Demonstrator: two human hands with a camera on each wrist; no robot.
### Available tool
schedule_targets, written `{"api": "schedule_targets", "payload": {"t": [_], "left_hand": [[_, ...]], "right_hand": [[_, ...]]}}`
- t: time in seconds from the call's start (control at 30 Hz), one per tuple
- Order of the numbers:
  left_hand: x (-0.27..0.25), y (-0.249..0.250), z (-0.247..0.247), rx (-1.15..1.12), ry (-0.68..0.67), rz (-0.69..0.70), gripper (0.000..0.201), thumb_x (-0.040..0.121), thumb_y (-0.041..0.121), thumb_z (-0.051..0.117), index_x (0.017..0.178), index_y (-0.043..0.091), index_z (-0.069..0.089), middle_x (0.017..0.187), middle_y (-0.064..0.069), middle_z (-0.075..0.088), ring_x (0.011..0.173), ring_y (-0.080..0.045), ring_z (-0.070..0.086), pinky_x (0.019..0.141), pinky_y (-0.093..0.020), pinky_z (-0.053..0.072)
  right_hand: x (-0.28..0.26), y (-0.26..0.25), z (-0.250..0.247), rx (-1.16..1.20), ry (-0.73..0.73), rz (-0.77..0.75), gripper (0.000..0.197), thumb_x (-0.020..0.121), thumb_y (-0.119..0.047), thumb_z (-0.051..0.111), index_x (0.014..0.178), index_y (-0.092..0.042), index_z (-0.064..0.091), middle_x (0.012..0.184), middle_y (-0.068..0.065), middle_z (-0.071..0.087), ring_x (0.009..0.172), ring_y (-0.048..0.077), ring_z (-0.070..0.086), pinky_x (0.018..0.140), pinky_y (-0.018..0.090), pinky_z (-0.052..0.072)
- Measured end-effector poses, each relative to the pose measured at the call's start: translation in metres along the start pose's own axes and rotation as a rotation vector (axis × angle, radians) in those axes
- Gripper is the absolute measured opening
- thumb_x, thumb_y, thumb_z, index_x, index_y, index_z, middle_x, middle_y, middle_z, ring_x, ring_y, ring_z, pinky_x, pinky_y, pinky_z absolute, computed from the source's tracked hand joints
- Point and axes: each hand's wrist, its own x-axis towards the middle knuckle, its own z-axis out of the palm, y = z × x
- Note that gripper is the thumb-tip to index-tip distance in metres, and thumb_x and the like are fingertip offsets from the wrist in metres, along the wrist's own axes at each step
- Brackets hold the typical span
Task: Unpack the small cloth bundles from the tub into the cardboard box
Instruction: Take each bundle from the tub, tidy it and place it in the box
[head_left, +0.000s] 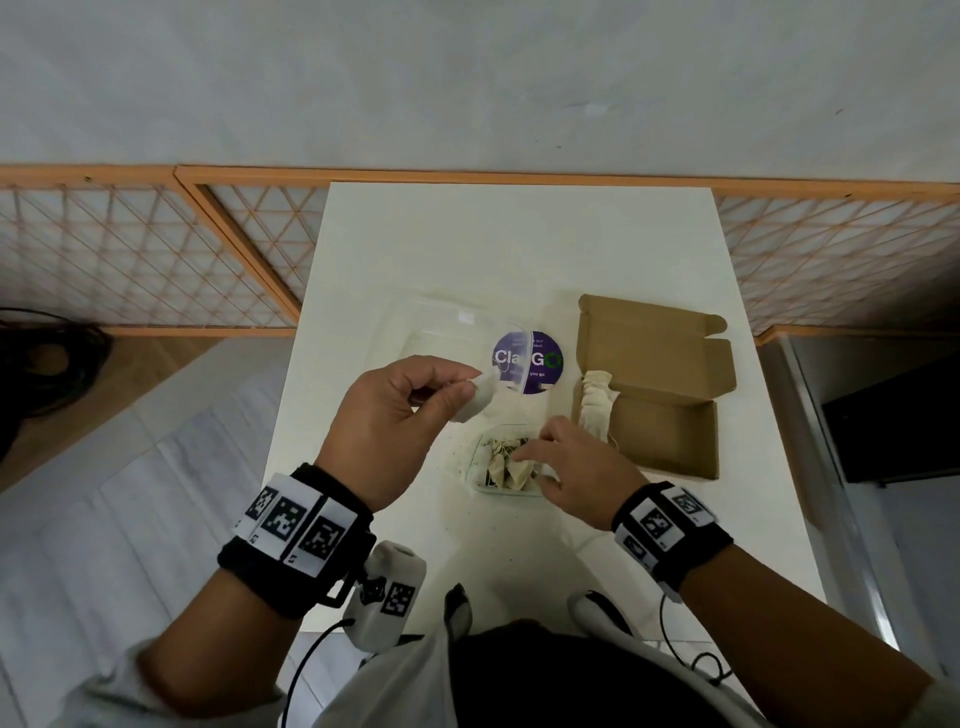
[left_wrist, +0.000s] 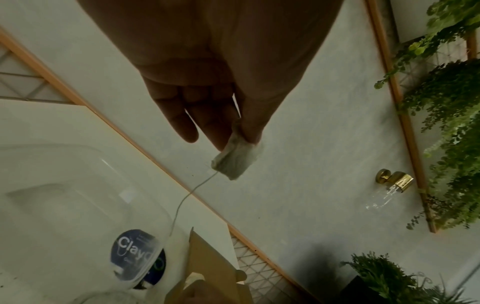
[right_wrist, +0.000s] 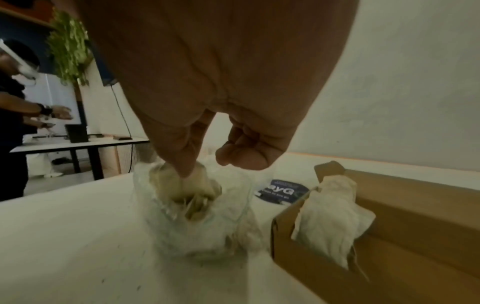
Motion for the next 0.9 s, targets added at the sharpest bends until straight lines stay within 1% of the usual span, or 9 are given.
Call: {"api": "schedule_targets", "payload": {"t": [0.17, 0.23, 0.33, 0.5, 0.6, 0.63, 0.73, 0.8, 0.9], "left_hand": [[0.001, -0.007, -0.002, 0.031, 0.009, -0.022, 0.012, 0.097, 0.016, 0.071, 0.101, 0.022, 0.08, 0.093, 0.017, 0.079, 0.083, 0.002, 0.071, 0.075, -0.008, 0.049], [0.0, -0.008, -0.004, 0.032, 0.016, -0.015, 0.01, 0.098, 0.019, 0.071, 0.101, 0.024, 0.08, 0.097, 0.014, 0.08, 0.091, -0.003, 0.074, 0.082, -0.016, 0.054], [0.0, -0.006, -0.006, -0.05, 0.015, -0.049, 0.007, 0.098, 0.02, 0.071, 0.099, 0.017, 0.077, 0.099, 0.006, 0.081, 0.099, -0.01, 0.076, 0.091, -0.029, 0.058], [0.003, -0.002, -0.005, -0.083, 0.021, -0.103, 0.012, 0.097, 0.022, 0.073, 0.092, 0.011, 0.073, 0.089, -0.006, 0.078, 0.087, -0.012, 0.075, 0.081, -0.025, 0.059], [0.005, -0.004, 0.0, -0.037, 0.004, -0.066, 0.01, 0.1, 0.012, 0.064, 0.092, 0.014, 0.07, 0.086, -0.007, 0.075, 0.08, -0.014, 0.071, 0.076, -0.025, 0.056], [0.006, -0.005, 0.003, -0.023, -0.01, -0.056, 0.013, 0.101, 0.011, 0.062, 0.093, 0.017, 0.07, 0.085, -0.002, 0.075, 0.079, -0.015, 0.07, 0.075, -0.026, 0.056], [0.007, -0.001, 0.008, -0.022, -0.053, -0.037, 0.017, 0.102, 0.011, 0.062, 0.096, 0.023, 0.072, 0.087, 0.01, 0.074, 0.075, -0.004, 0.064, 0.069, -0.016, 0.051], [0.008, 0.004, 0.011, -0.089, -0.101, -0.048, 0.014, 0.101, 0.012, 0.064, 0.103, 0.023, 0.072, 0.088, 0.009, 0.074, 0.075, -0.003, 0.063, 0.069, -0.015, 0.05], [0.007, 0.017, 0.014, -0.219, -0.195, -0.074, 0.017, 0.099, 0.009, 0.067, 0.114, 0.017, 0.067, 0.074, 0.002, 0.071, 0.069, -0.008, 0.06, 0.068, -0.015, 0.048]], "right_hand": [[0.005, 0.003, 0.012, 0.026, 0.063, 0.022, 0.018, 0.099, -0.031, 0.067, 0.116, -0.029, 0.074, 0.115, -0.005, 0.052, 0.089, 0.012, 0.055, 0.072, 0.024, 0.047], [0.005, 0.003, 0.01, 0.098, 0.1, 0.047, 0.012, 0.099, -0.034, 0.067, 0.108, -0.029, 0.073, 0.112, -0.008, 0.053, 0.09, 0.011, 0.057, 0.075, 0.029, 0.053], [0.001, -0.002, -0.004, 0.252, 0.11, 0.139, 0.013, 0.1, -0.039, 0.064, 0.102, -0.028, 0.069, 0.111, -0.013, 0.058, 0.087, 0.005, 0.058, 0.078, 0.027, 0.053], [-0.014, -0.014, -0.032, 0.564, 0.19, 0.191, 0.006, 0.099, -0.032, 0.068, 0.094, -0.028, 0.066, 0.081, -0.017, 0.069, 0.066, 0.004, 0.06, 0.065, 0.031, 0.055], [-0.022, -0.022, -0.049, 0.747, 0.225, 0.191, 0.007, 0.099, -0.024, 0.07, 0.095, -0.02, 0.066, 0.082, -0.001, 0.074, 0.068, 0.013, 0.064, 0.07, 0.037, 0.059], [-0.026, -0.025, -0.056, 0.802, 0.24, 0.176, 0.005, 0.099, -0.02, 0.07, 0.096, -0.018, 0.066, 0.081, 0.003, 0.075, 0.067, 0.014, 0.064, 0.068, 0.033, 0.058], [-0.035, -0.033, -0.077, 0.927, 0.27, 0.147, 0.002, 0.101, -0.013, 0.067, 0.099, -0.013, 0.068, 0.081, 0.004, 0.074, 0.066, 0.011, 0.061, 0.065, 0.023, 0.053], [-0.04, -0.036, -0.088, 1.022, 0.283, 0.143, 0.006, 0.1, -0.013, 0.067, 0.104, -0.011, 0.07, 0.087, 0.012, 0.072, 0.067, 0.011, 0.058, 0.067, 0.026, 0.054], [-0.045, -0.042, -0.101, 1.129, 0.313, 0.12, 0.02, 0.095, -0.025, 0.07, 0.112, -0.014, 0.071, 0.102, 0.023, 0.071, 0.073, 0.02, 0.057, 0.07, 0.034, 0.053]]}}
